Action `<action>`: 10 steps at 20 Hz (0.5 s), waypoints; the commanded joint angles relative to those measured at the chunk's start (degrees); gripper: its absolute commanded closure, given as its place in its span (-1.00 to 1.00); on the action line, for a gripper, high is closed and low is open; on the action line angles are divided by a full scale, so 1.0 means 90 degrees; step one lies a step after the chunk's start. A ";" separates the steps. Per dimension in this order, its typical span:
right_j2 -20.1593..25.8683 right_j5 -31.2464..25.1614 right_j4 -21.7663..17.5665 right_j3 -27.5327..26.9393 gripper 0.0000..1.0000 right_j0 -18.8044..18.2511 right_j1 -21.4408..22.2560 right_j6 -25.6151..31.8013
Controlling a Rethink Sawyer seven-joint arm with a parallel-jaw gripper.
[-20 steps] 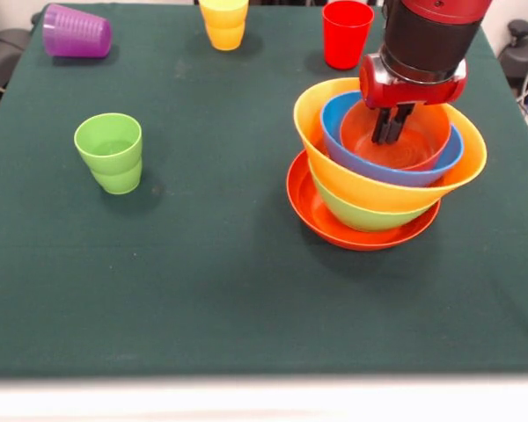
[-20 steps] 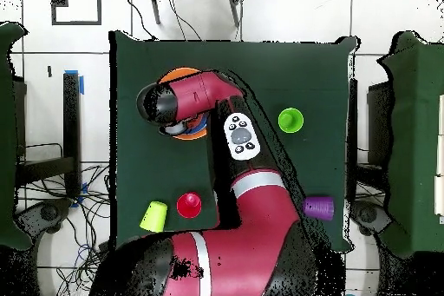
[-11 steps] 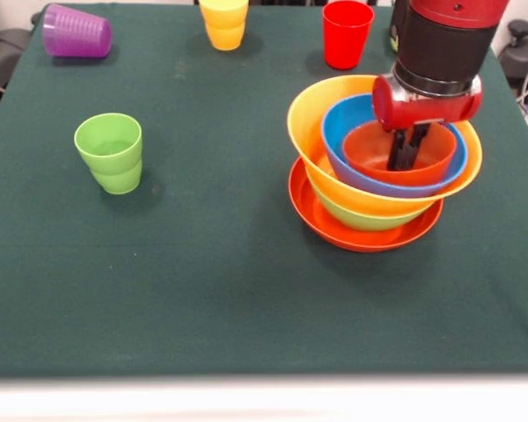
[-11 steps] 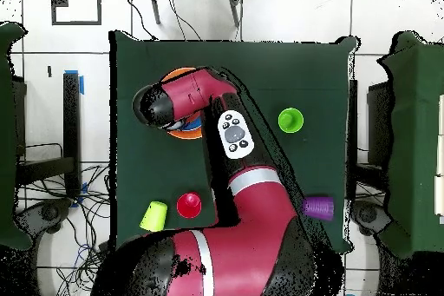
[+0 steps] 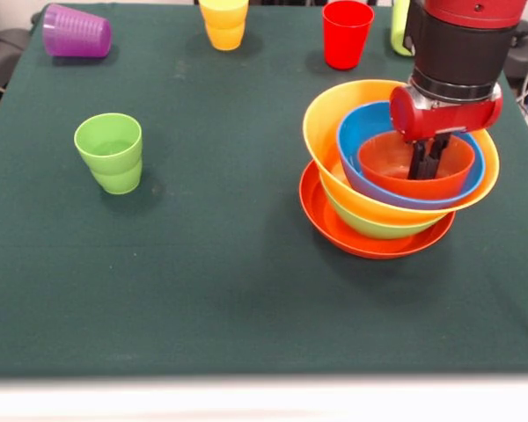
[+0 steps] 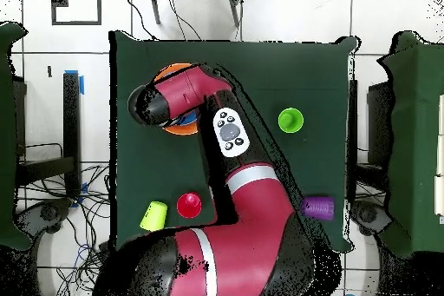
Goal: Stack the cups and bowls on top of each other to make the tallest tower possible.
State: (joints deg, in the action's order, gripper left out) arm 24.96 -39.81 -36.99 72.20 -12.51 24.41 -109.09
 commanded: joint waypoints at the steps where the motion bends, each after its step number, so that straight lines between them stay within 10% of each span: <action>1: 0.0326 -0.0646 -0.0420 -0.0282 1.00 0.0057 -0.0194 0.1962; 10: -0.0306 -0.1992 -0.0581 -0.0427 1.00 0.0378 -0.0220 0.1595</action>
State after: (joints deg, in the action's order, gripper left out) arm 24.40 -48.17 -37.03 71.77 -11.18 23.96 -109.09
